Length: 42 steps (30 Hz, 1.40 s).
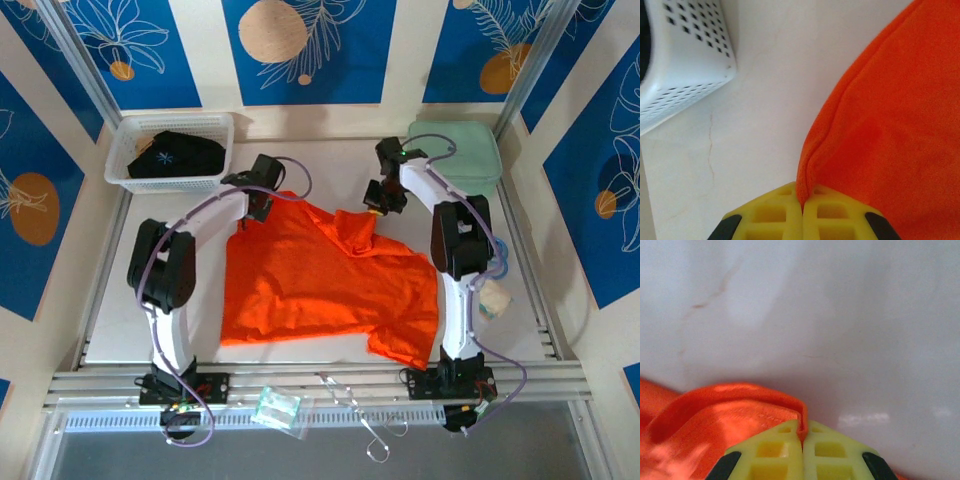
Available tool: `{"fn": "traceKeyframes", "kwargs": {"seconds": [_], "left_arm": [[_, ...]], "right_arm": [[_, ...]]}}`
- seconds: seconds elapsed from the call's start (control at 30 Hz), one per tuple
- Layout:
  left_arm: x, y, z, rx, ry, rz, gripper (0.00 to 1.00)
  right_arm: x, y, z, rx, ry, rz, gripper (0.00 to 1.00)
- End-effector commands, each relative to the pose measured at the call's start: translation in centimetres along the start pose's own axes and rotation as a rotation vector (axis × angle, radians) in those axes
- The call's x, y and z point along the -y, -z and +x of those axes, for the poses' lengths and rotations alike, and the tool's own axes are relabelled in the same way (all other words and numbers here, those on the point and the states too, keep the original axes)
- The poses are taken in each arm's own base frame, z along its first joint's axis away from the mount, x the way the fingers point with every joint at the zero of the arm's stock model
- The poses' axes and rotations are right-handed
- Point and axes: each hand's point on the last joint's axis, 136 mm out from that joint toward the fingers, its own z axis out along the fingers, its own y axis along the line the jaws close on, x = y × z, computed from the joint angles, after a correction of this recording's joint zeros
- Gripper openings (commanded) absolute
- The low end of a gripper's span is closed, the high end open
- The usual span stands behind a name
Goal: Fold and stack the t-shirts
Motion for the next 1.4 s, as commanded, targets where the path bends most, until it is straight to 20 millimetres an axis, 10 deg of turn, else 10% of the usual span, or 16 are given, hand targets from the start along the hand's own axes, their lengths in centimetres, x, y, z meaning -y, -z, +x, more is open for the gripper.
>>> {"fn": "traceKeyframes", "kwargs": {"seconds": [0.0, 0.33, 0.73, 1.03, 1.37], "left_arm": [[-4.7, 7.9, -3.7, 0.169, 0.128, -0.027, 0.00], [-12.8, 27.2, -3.2, 0.502, 0.304, 0.105, 0.00], [-16.3, 39.4, 5.6, 0.694, 0.364, 0.254, 0.00], [-18.4, 43.2, 9.4, 0.783, 0.429, 0.244, 0.00], [-20.2, 40.0, 5.7, 0.700, 0.381, 0.043, 0.00]], "right_arm": [[-2.0, 10.4, -1.6, 0.234, 0.124, -0.071, 0.00], [-2.4, 35.5, 5.5, 0.803, 0.490, -0.260, 0.00], [0.5, 53.6, 23.3, 1.155, 0.797, -0.587, 0.00], [1.4, 57.0, 26.5, 1.161, 0.805, -0.630, 0.00], [-1.0, 50.7, 17.0, 1.031, 0.744, -0.432, 0.00]]}}
